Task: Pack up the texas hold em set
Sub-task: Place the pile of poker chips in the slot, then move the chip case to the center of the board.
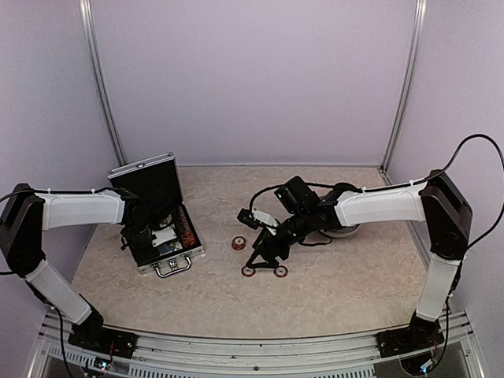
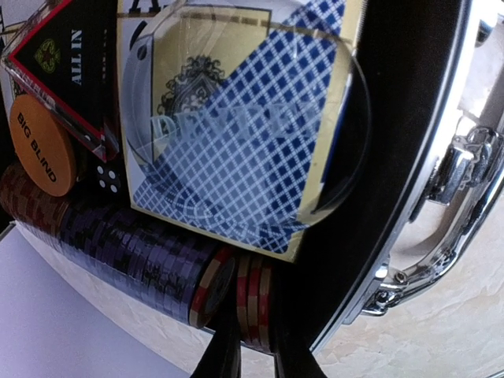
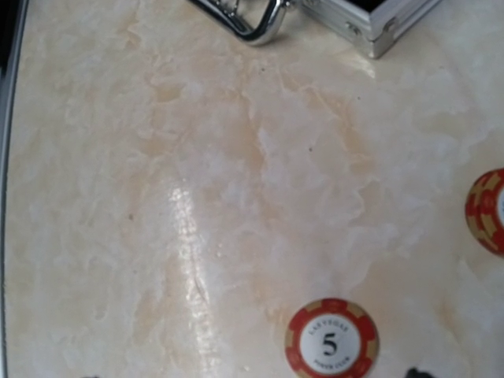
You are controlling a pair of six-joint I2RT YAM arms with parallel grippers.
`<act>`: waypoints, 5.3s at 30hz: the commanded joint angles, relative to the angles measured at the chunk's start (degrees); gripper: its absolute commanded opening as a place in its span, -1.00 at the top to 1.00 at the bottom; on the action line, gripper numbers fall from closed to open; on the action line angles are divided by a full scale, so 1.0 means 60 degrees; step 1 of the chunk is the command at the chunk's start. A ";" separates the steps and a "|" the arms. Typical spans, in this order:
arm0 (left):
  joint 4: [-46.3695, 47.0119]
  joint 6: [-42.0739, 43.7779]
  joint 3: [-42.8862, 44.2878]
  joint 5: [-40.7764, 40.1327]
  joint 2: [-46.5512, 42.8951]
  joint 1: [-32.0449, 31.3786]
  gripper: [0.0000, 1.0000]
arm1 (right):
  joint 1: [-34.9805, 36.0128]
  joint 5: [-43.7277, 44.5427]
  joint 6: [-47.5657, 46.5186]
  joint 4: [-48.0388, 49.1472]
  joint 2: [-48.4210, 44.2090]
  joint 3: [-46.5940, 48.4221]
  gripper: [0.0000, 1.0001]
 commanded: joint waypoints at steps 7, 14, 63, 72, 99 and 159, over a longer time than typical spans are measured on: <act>0.0010 -0.0025 0.0069 -0.0052 0.0117 0.0092 0.91 | -0.0085 -0.0053 -0.0012 -0.0158 0.0200 0.0157 -0.66; 0.0007 0.0050 0.0147 -0.0340 0.0090 0.0193 0.94 | -0.0087 -0.0067 -0.0011 -0.0184 0.0286 0.0204 -0.66; 0.0098 -0.0494 0.0276 -0.1550 0.0166 0.0371 0.51 | -0.0085 -0.0186 -0.0081 -0.0370 0.0492 0.0304 -0.65; -0.0311 -0.0914 0.0564 -0.0988 -0.0091 0.0334 0.21 | -0.0087 -0.0142 -0.0096 -0.0349 0.0474 0.0304 -0.65; 0.0767 -0.3194 0.2435 0.2065 -0.2725 0.0290 -0.98 | -0.0087 0.0442 0.0677 -0.0073 0.0091 0.0723 -0.66; 0.7609 -0.9700 -0.0698 0.8458 -0.3326 0.7522 -0.90 | 0.0512 0.1219 0.4114 -0.1005 0.5651 0.7717 -0.42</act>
